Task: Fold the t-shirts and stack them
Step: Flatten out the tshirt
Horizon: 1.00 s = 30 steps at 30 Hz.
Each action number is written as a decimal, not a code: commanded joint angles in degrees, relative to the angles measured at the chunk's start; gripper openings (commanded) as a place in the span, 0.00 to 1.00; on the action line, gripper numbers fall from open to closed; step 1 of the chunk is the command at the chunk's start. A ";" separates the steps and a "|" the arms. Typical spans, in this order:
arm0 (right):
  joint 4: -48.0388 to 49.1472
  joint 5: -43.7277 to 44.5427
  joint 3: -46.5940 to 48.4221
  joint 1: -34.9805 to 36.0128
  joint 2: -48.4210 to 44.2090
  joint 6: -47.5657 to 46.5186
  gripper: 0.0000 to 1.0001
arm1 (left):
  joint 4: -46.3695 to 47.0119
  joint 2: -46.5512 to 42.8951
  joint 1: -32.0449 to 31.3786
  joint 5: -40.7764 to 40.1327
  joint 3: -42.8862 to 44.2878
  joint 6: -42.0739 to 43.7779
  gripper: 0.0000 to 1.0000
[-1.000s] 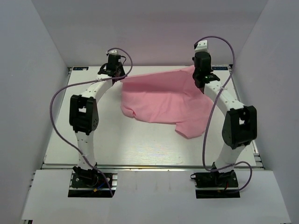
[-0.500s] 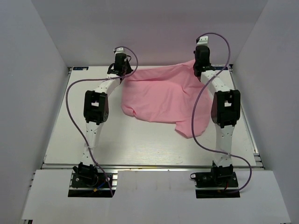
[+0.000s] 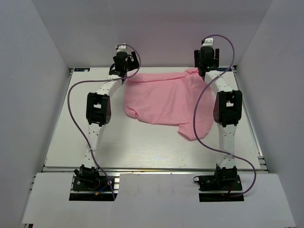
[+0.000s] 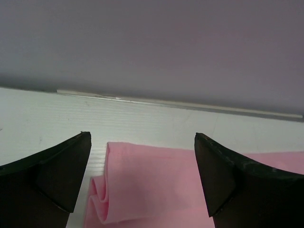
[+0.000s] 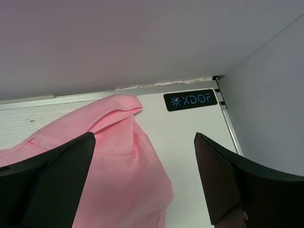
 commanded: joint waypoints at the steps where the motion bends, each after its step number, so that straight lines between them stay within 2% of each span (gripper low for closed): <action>1: -7.03 -5.38 4.21 -0.41 -6.47 3.40 0.90 | -6.87 -10.11 0.18 2.61 1.71 4.00 1.00; 2: -13.31 -6.19 3.86 -0.41 -7.72 4.11 0.90 | -8.54 -14.56 0.18 4.27 -1.51 4.62 1.00; 3: -15.20 -8.73 0.81 -0.23 -12.26 6.81 0.90 | -11.34 -17.30 0.18 5.07 -4.07 5.24 1.00; 5: -19.60 -10.59 -2.63 -0.23 -15.62 9.98 0.90 | -13.82 -22.84 0.18 6.82 -13.55 5.85 1.00; 7: -23.99 -12.08 -11.41 -0.23 -23.09 14.28 0.90 | -18.11 -31.37 -0.35 5.61 -23.10 6.47 1.00; 8: -25.14 -12.61 -13.61 -0.32 -24.85 15.27 0.90 | -19.44 -34.09 -1.13 4.04 -26.39 7.34 1.00; 9: -26.72 -14.18 -21.20 -0.23 -30.61 15.89 0.90 | -20.67 -36.47 -1.14 4.54 -29.38 7.35 1.00; 11: -27.18 -17.87 -26.17 0.03 -37.30 18.70 0.90 | -23.40 -43.33 -1.14 6.30 -38.69 6.74 1.00; 12: -28.22 -19.37 -32.98 0.03 -40.22 19.05 0.90 | -24.19 -45.17 -1.14 6.83 -41.33 6.74 1.00; 14: -29.37 -24.37 -37.08 0.03 -42.79 21.34 0.90 | -27.09 -49.91 -1.14 6.83 -48.46 4.91 1.00; 15: -30.33 -25.27 -41.62 -0.05 -44.80 21.69 0.90 | -27.10 -51.42 -1.14 7.35 -53.09 4.28 1.00; 18: -32.53 -29.31 -47.44 0.12 -49.56 22.75 0.90 | -25.79 -56.86 -1.14 11.22 -61.27 4.28 1.00; 20: -33.33 -34.22 -50.52 0.21 -52.71 23.36 0.90 | -23.69 -59.24 -1.66 11.84 -64.98 4.28 1.00; 24: -32.19 -37.57 -56.86 0.30 -58.26 25.03 0.90 | -17.27 -62.51 -2.80 12.72 -72.46 4.36 1.00; 30: -31.92 -36.36 -62.32 0.30 -63.80 26.08 0.90 | -13.13 -59.01 -5.70 13.51 -73.62 6.12 1.00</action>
